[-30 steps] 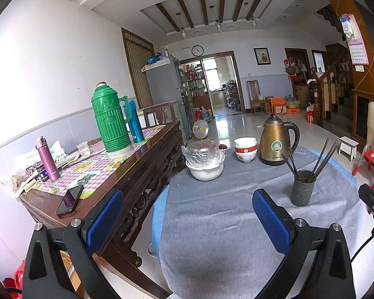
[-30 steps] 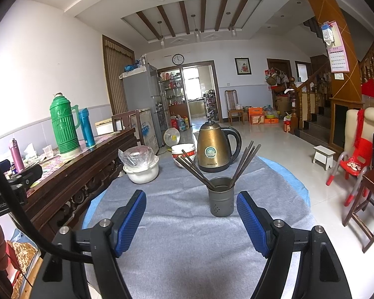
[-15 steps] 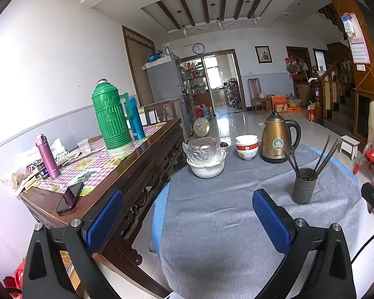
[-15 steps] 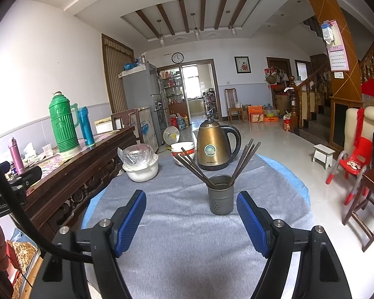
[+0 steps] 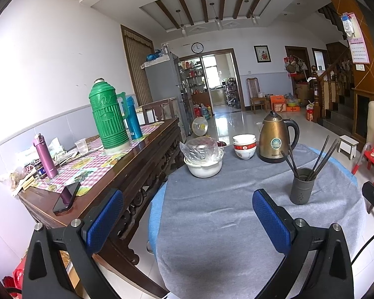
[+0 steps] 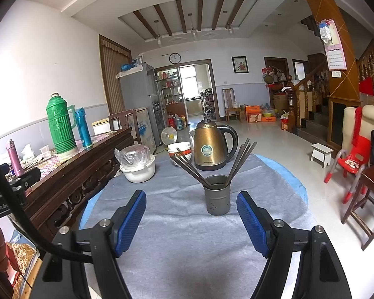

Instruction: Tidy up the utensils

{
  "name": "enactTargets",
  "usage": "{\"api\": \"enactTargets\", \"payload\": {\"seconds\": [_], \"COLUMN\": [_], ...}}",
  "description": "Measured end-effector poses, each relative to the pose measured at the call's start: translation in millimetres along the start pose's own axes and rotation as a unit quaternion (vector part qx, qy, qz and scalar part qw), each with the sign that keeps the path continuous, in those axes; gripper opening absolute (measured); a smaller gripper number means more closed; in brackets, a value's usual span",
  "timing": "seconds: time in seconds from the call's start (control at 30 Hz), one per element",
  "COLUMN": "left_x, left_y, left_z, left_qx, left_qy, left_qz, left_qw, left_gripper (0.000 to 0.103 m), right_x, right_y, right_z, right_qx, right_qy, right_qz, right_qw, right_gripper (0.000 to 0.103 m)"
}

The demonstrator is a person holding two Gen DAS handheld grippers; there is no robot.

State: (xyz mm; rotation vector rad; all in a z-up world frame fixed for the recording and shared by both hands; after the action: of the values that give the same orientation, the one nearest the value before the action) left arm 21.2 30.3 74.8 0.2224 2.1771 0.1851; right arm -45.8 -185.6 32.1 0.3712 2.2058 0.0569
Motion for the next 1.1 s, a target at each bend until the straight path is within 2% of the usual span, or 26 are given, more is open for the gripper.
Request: {"api": "enactTargets", "payload": {"seconds": [0.5,0.63,0.83,1.1], "left_x": [-17,-24,-34,-37], "left_y": [-15,-17,-17,-18], "left_z": [40,52,74,102], "left_qx": [0.029,0.039,0.05,0.045], "left_qy": [0.012,0.014,0.02,0.035], "left_qz": [-0.033,-0.046,-0.067,-0.081], "left_qw": [0.999,0.9981,0.9963,0.995], "left_gripper": [0.103,0.103,0.103,0.103], "right_x": [-36,-43,-52,-55], "right_y": [-8,-9,-12,-12], "right_z": [-3,6,22,48], "right_qx": [0.039,0.059,0.064,0.059], "right_qy": [-0.031,-0.023,-0.011,-0.005], "right_qz": [-0.012,-0.016,-0.011,-0.003], "right_qw": [0.999,0.998,0.998,0.998], "right_gripper": [0.079,0.079,0.079,0.079]}}
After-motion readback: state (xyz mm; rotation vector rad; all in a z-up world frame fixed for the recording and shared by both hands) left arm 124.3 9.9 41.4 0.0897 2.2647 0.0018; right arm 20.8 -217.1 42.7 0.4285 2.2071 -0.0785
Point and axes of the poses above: each gripper's, at about its wrist camera, not at the fingertips, and z roughly the way its jaws point, y to its left, x to its underside, the point moved 7 cm from there along z, roughly the way its jaws point, and after that the axes turned 14 degrees about y, right-handed, at the moved point
